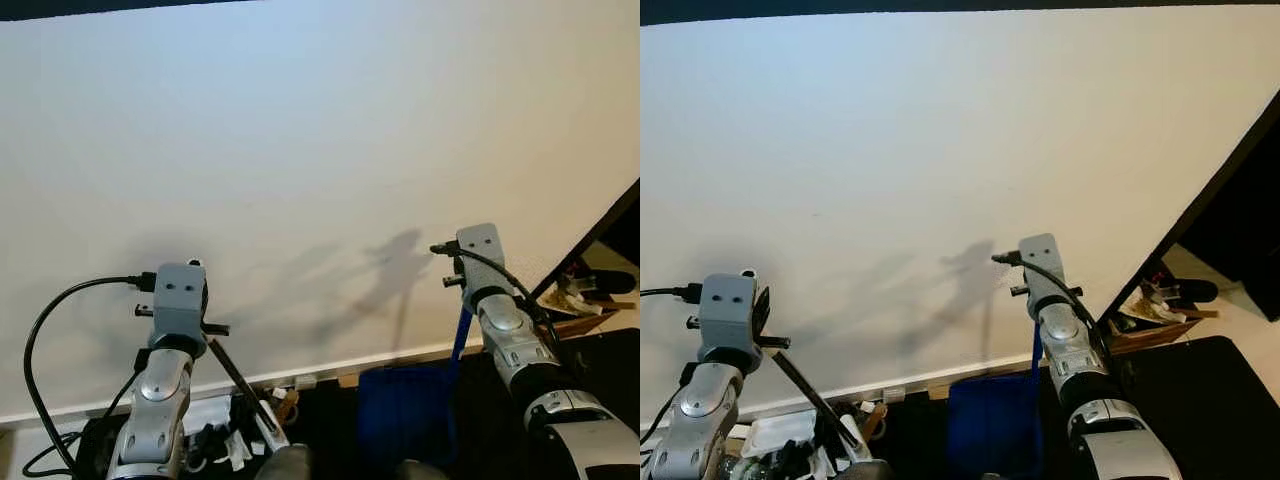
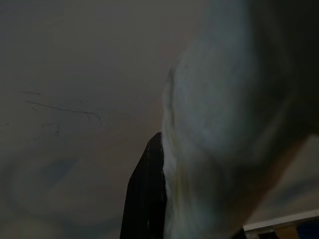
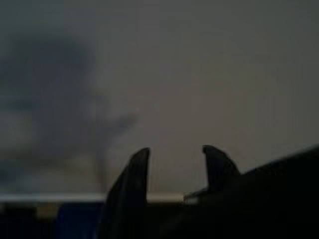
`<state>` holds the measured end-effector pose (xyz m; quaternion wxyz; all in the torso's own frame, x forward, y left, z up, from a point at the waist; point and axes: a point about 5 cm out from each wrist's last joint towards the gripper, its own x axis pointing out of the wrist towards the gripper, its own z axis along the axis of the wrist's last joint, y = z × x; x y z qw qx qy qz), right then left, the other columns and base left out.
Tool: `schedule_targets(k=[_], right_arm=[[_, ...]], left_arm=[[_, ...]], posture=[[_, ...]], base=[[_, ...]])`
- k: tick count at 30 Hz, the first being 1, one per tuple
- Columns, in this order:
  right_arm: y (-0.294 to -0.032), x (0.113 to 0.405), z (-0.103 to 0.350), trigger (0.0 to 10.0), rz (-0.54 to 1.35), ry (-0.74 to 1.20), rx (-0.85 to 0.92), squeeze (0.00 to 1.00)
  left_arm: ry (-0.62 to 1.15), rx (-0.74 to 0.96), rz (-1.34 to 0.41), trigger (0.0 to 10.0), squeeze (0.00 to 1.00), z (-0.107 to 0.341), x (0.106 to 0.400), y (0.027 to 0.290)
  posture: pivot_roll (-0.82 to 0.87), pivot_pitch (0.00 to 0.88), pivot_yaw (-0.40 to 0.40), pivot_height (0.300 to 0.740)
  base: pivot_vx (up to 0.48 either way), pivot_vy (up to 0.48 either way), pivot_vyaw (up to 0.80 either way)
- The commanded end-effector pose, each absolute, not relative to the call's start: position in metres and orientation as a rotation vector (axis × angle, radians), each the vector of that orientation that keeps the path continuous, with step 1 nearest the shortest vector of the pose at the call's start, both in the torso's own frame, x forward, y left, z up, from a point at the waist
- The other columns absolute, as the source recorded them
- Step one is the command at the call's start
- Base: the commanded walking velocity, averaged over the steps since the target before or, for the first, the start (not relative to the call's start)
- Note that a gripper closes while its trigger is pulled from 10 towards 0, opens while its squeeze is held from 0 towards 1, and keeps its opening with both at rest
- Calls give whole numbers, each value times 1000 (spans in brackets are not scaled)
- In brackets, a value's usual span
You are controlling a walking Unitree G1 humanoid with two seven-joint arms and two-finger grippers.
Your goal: Sweep floor
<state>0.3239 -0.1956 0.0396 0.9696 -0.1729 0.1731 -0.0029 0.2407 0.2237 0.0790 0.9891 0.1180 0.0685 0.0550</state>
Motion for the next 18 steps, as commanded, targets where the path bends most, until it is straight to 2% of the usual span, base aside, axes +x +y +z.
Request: schedule_targets(k=[1,3,4,14,15,16,18], right_arm=[[-194,318,30,10000,16,398,-346,502],[-194,318,30,10000,20,401,-347,502],[-194,317,29,10000,23,414,-336,0],[-195,318,30,10000,13,406,-335,0],[-195,319,31,8588,13,399,-337,0],[-195,320,33,0,14,390,-338,0],[-196,321,34,0,15,384,-340,0]], left_arm=[[136,224,108,10000,0,79,240,221],[136,224,108,10000,0,79,240,221],[136,224,108,10000,0,79,240,221],[137,222,106,10000,0,79,240,220],[137,222,106,10000,0,79,240,220],[137,222,107,10000,0,79,240,220],[137,222,108,10000,0,79,240,221]], posture=[[190,40,7,740],[190,40,7,740],[187,41,6,740],[185,43,7,740],[185,43,6,740],[186,44,6,740],[187,43,5,740]], base=[[0,0,0],[0,0,0],[0,0,0],[0,0,0],[0,0,0],[0,0,0],[0,0,0]])
